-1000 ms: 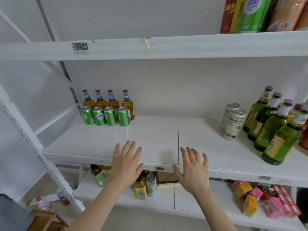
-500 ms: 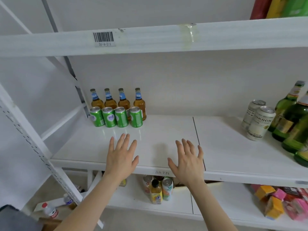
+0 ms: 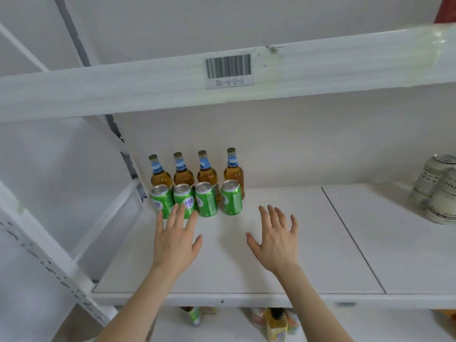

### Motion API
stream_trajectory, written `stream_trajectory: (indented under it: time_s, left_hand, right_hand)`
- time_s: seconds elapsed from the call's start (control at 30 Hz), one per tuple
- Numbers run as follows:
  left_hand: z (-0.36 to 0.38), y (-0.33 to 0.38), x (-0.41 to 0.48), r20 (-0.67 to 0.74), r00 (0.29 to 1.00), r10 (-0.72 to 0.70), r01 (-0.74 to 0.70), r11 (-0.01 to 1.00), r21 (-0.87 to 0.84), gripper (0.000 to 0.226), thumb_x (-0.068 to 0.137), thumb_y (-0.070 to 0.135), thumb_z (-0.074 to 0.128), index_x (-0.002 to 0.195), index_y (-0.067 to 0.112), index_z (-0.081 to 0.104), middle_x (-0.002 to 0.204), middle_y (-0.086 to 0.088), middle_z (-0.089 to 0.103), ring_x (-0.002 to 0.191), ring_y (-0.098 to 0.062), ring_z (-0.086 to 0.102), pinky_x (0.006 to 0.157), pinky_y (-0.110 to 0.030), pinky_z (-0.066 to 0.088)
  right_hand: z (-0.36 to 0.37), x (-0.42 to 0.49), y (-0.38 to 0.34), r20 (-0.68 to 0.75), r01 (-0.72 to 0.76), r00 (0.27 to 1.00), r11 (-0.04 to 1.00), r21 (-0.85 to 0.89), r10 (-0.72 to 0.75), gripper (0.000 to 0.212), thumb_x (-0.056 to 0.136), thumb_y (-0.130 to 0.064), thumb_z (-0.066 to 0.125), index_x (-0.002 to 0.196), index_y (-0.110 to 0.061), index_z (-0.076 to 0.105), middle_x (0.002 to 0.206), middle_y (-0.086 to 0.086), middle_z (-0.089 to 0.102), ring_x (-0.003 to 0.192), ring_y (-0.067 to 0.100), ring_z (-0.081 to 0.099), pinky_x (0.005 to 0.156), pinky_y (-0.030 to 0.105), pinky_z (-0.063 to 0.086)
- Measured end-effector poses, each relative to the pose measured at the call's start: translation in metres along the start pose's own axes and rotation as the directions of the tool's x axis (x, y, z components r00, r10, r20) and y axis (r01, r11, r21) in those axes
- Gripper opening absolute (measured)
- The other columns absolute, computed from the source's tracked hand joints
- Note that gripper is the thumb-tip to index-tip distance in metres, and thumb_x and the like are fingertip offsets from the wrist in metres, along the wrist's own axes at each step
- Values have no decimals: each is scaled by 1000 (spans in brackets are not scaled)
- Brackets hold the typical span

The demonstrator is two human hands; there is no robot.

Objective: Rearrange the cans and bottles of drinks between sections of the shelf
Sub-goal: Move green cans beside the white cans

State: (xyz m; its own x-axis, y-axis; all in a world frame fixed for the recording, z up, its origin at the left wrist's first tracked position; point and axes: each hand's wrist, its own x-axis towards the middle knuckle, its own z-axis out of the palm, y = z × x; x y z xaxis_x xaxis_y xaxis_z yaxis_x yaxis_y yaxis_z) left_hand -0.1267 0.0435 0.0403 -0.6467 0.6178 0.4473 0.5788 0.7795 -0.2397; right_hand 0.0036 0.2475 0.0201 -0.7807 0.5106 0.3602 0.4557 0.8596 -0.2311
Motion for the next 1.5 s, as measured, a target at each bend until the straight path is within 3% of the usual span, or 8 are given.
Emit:
stream_trajectory:
  time_s: [0.13,0.43,0.7,0.8,0.9,1.13,1.33,1.5]
  left_hand:
    - [25,-36,24,-5,999,46,-46,998,-39,70,77,47,74,136,13,56,144,-19,53,136,-36,47,110,-58,37]
    - [93,-38,63,44,998,38,-20,934,-356,82,75,43,78,140,4,49,140,-18,55,125,-35,56,94,-43,54]
    - [142,0,81,48,995,-90,98,726,-681,101,81,36,76,154,0,18,157,-16,32,147,-29,30,113,-27,24]
    - [156,9,88,38,985,-167,135,617,-775,100,79,29,79,154,1,19,157,-15,33,147,-27,29,115,-28,22]
    - [165,15,97,77,973,-217,174,473,-864,95,79,25,80,152,8,24,151,-7,44,140,-21,41,114,-35,36]
    - [174,21,112,261,926,-272,329,247,-911,69,83,19,78,138,7,39,131,-6,59,123,-25,56,99,-32,43]
    - [176,16,108,341,920,-196,368,126,-921,59,62,45,85,109,21,57,112,4,69,108,-16,65,93,-35,50]
    - [153,6,91,425,901,-90,418,-83,-905,43,82,18,79,116,33,58,117,13,69,110,-4,63,94,-28,51]
  right_hand:
    - [23,23,-34,-32,-81,996,996,22,82,74,79,-60,41,131,-9,58,128,13,65,120,33,60,100,60,42]
    - [66,71,-57,-100,-137,984,986,91,146,81,77,-63,39,139,-11,50,135,7,60,125,31,54,104,57,37]
    - [93,117,-40,24,-154,988,931,331,155,81,87,-56,58,151,-20,25,148,-1,45,134,23,43,108,43,29]
    - [107,131,-34,83,-163,987,840,517,140,78,84,-54,64,147,-23,29,139,-1,53,127,23,50,105,44,40]
    - [119,142,-32,133,-197,980,702,684,146,69,79,-50,72,136,-27,38,126,-5,58,116,18,57,97,41,48]
    - [123,156,-25,153,-216,975,531,820,161,59,73,-36,85,119,-27,50,104,-16,63,94,-1,60,80,23,51]
    - [123,150,-19,234,-276,960,386,880,152,59,68,-30,88,118,-24,57,108,-3,68,95,17,69,82,39,60]
    - [109,139,-18,348,-378,924,237,895,158,50,70,-31,87,112,-24,61,108,6,70,99,23,70,81,40,59]
